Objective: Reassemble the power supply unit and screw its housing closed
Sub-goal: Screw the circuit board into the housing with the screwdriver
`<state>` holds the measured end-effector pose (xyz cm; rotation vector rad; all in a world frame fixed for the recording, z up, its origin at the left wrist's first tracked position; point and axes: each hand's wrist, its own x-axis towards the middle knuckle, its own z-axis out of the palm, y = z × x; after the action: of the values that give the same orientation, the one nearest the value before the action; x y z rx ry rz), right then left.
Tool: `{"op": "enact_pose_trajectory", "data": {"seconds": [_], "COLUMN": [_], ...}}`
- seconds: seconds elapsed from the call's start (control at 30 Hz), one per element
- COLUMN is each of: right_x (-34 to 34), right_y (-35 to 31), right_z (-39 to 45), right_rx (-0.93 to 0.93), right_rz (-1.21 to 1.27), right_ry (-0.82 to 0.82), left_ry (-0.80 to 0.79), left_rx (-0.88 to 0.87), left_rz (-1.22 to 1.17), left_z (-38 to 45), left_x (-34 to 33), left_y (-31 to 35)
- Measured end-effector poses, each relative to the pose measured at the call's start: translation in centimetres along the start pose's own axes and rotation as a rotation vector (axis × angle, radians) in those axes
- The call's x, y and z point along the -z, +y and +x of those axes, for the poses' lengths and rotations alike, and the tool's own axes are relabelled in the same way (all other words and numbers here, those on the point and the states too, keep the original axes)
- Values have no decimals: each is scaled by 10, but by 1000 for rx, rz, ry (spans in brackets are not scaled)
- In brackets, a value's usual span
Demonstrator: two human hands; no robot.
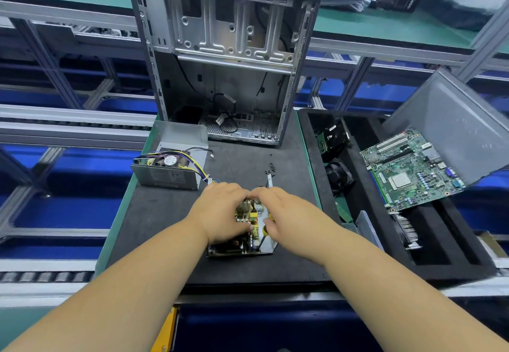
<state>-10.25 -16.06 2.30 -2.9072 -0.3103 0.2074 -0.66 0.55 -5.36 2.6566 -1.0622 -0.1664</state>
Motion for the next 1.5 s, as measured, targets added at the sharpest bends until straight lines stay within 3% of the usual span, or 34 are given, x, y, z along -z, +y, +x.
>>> {"op": "enact_pose_trajectory", "data": {"seconds": [0.17, 0.47, 0.63, 0.8, 0.97, 1.23, 1.5], "right_x": [0, 4, 4, 6, 5, 7, 13], "right_y": [2, 2, -1, 1, 3, 1, 1], "right_z": [-1, -4, -5, -8, -5, -4, -5], "right_rx": [-36, -27, -38, -48, -37, -5, -33], "right_rz": [-157, 60, -206, 32, 95, -108, -158], "right_ry": [41, -24, 26, -25, -29, -77, -185], "left_ry": [9, 14, 9, 8, 9, 4, 4], "left_rx": [6, 7, 9, 10, 12, 16, 16], "left_rz": [-30, -29, -40, -45, -31, -38, -22], "left_z": [0, 0, 0, -1, -1, 0, 0], "left_x": [0, -1, -2, -2, -2, -1, 0], "left_y": [0, -1, -1, -1, -1, 0, 0]}}
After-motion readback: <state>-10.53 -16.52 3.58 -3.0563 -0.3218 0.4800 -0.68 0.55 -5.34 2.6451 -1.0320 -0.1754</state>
